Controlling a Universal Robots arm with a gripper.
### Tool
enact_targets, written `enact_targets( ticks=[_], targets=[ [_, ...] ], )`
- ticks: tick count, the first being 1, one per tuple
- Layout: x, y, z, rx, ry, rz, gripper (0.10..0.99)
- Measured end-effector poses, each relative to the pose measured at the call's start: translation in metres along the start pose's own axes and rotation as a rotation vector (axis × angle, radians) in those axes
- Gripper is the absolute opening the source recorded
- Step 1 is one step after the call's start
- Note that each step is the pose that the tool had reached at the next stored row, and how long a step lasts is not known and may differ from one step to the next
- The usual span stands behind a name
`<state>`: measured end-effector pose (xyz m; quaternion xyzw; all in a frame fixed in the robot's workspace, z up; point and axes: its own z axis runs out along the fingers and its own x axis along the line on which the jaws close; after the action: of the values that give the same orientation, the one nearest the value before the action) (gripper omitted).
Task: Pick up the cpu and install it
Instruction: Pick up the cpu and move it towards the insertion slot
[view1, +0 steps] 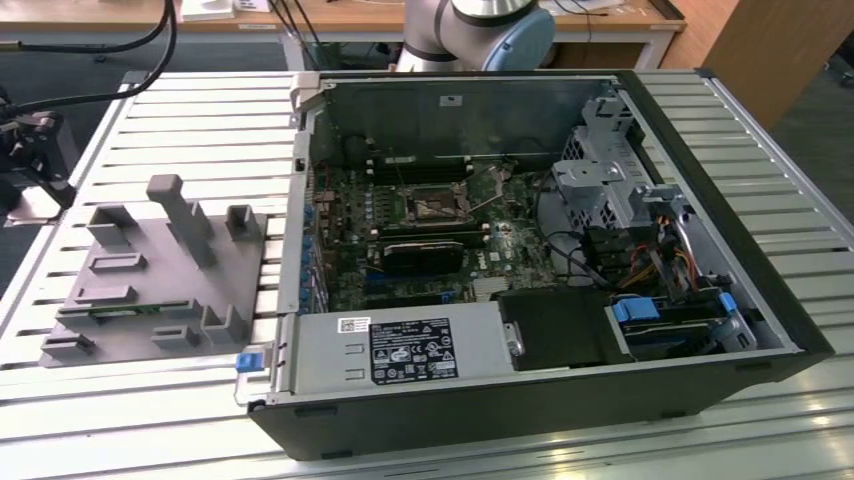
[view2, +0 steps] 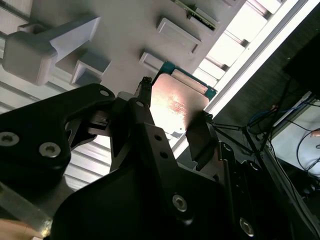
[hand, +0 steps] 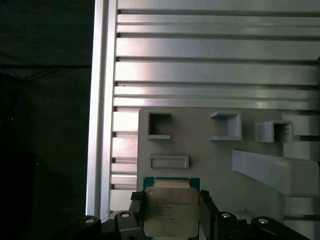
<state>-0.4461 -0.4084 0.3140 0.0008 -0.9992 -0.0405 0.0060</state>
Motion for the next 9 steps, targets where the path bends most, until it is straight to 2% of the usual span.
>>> enact_targets(
  ticks=[9],
  targets=[
    [0.0001, 0.0008, -0.0093, 0.0, 0.0, 0.0, 0.533]
  ],
)
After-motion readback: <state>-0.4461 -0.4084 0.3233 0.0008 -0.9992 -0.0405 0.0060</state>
